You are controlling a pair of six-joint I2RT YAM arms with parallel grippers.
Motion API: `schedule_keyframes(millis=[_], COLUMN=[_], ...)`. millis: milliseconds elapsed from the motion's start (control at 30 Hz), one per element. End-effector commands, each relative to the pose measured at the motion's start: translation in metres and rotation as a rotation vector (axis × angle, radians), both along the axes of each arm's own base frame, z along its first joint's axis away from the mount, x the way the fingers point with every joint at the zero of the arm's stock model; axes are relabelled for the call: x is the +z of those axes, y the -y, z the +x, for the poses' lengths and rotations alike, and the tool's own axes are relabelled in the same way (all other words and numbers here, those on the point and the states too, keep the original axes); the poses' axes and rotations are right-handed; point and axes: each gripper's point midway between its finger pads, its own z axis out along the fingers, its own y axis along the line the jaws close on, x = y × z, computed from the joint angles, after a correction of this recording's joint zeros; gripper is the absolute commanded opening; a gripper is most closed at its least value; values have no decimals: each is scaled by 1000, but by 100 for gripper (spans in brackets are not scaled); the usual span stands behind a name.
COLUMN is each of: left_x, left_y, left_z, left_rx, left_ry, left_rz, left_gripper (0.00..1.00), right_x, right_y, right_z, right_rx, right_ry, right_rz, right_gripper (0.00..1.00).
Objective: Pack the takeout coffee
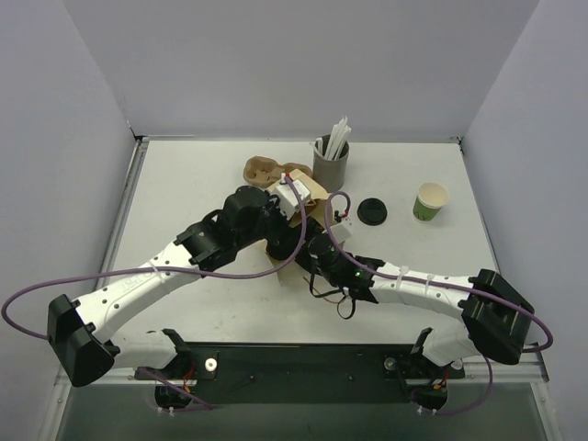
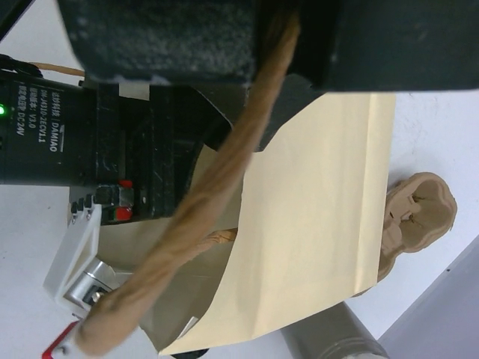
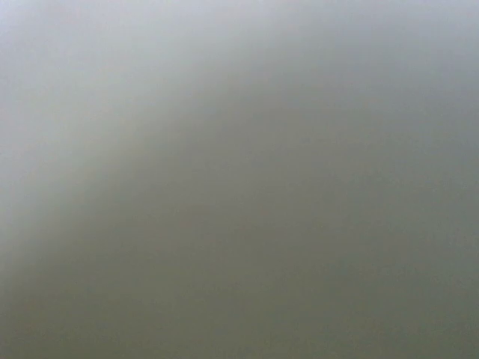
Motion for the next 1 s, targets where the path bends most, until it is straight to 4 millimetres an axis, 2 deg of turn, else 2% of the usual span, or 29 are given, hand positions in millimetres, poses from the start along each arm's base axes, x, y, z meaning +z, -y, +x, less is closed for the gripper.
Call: schedule_keyframes(millis=[0, 133, 167, 200, 300, 567, 867, 967], left_x=[41, 38, 38, 34, 36, 35, 36, 36], left_y=[6, 12, 13, 15, 17, 13, 10, 13], left_z=[14, 19, 20, 20, 24, 37, 40, 38], left_rx=[12, 15, 12, 11, 21, 82, 92, 69], left_ry=[89, 73, 70, 57, 61, 53, 67, 73], left_rz=[-155, -158, -157, -146, -145, -91, -74, -77], left_gripper=[0, 0, 0, 0, 0, 0, 0, 0], right_x=[15, 14, 22, 17, 25, 39, 40, 34], right_y=[-4, -6, -5, -2, 1, 4, -19, -25], right_z=[2, -2, 0, -2, -3, -7, -8, -7], right_rx=[-12, 20, 13, 14, 21, 55, 149, 168], right_ry=[83, 105, 125, 114, 144, 199, 202, 178], right_rz=[52, 20, 15, -22, -56, -160, -189, -175], right_gripper=[54, 53, 53, 53, 53, 52, 52, 52])
